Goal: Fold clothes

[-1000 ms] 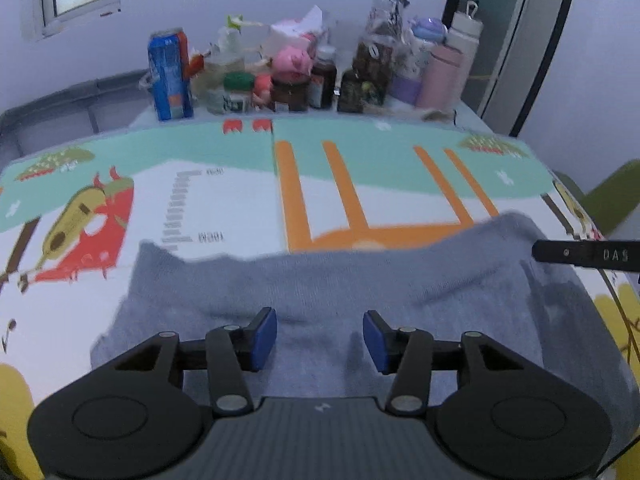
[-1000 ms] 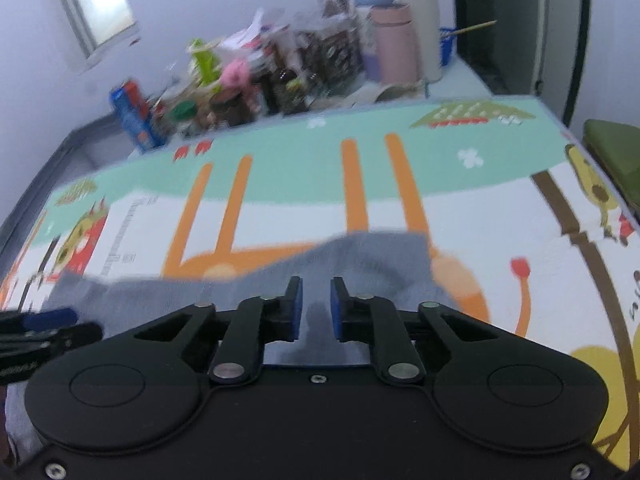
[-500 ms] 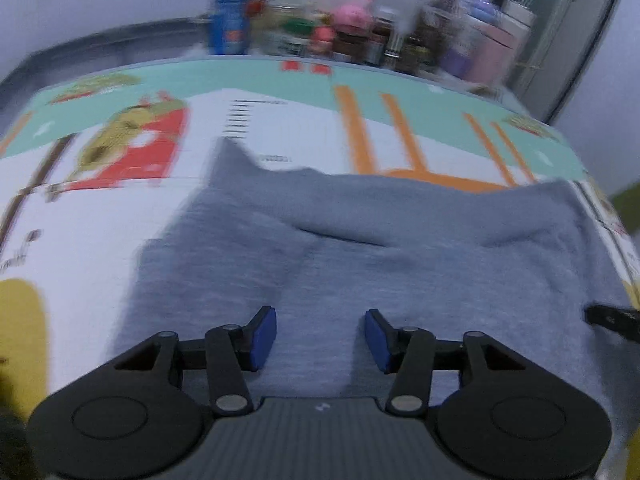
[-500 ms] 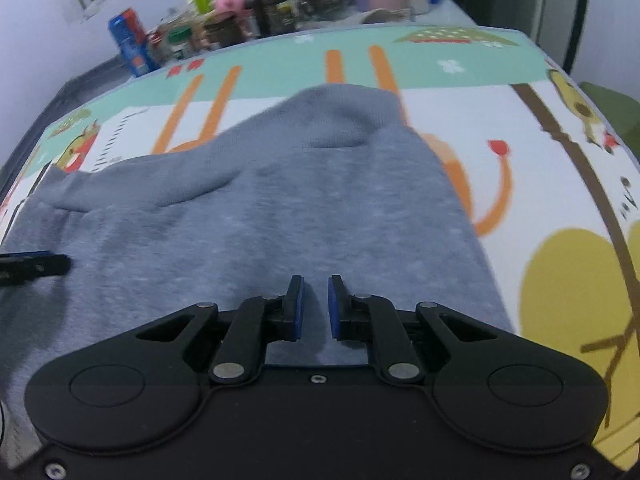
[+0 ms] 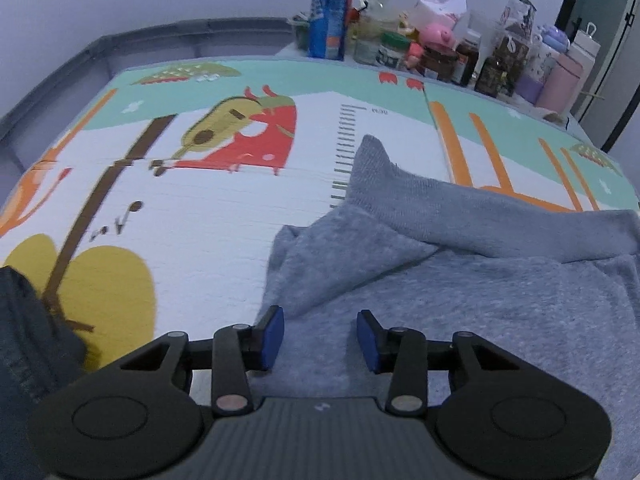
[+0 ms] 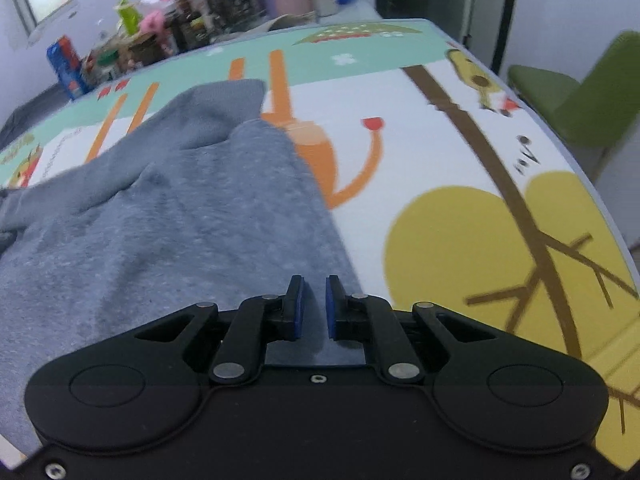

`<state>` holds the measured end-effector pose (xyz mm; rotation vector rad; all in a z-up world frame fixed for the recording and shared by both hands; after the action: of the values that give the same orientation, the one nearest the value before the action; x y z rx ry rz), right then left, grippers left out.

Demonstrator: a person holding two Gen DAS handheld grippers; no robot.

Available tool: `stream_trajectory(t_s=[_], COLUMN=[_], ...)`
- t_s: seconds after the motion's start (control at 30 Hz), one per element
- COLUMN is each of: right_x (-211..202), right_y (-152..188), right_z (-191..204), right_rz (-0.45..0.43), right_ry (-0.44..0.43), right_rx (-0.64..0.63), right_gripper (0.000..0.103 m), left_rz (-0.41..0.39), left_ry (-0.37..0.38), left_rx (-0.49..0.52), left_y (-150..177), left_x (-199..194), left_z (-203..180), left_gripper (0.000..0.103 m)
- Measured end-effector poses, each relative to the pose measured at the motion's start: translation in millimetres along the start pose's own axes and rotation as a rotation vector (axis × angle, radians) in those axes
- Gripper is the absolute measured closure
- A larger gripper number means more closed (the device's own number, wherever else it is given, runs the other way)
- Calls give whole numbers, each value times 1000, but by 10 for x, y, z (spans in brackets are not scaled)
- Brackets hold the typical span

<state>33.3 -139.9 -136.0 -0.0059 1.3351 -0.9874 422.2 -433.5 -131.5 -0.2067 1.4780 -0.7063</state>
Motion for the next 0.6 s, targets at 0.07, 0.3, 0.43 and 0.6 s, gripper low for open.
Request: stream_trajectory(t_s=[0.07, 0.3, 0.43, 0.6], right_x=[-115, -502, -658, -782], right_y=[33, 325, 560, 790], right_z=[-64, -116, -95, -76], right_rz=[-24, -75, -86, -89], right_ry=[-4, 12, -19, -36], right_rx=[39, 43, 51, 55], right_gripper=[90, 71, 62, 53], left_rz=[-25, -111, -137, -129], left_ry=[-9, -43, -60, -88], left_rx=[3, 17, 8, -3], left_y=[43, 340, 542, 744], left_x=[-122, -579, -751, -817], left_z=[9, 43, 115, 204], left_gripper=[57, 38, 34, 28])
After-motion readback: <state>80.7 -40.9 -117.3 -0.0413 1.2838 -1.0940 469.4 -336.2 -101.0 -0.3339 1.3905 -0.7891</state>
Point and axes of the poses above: each gripper's, at about its wrist camera, not at the fingertips, and x roughly the way its jaws point, z to its left, y to its underside, the point moved 8 cm from there along x, roughly the way its jaws point, and after that the axes turned 12 degrees about -y, right-handed, at the moved point
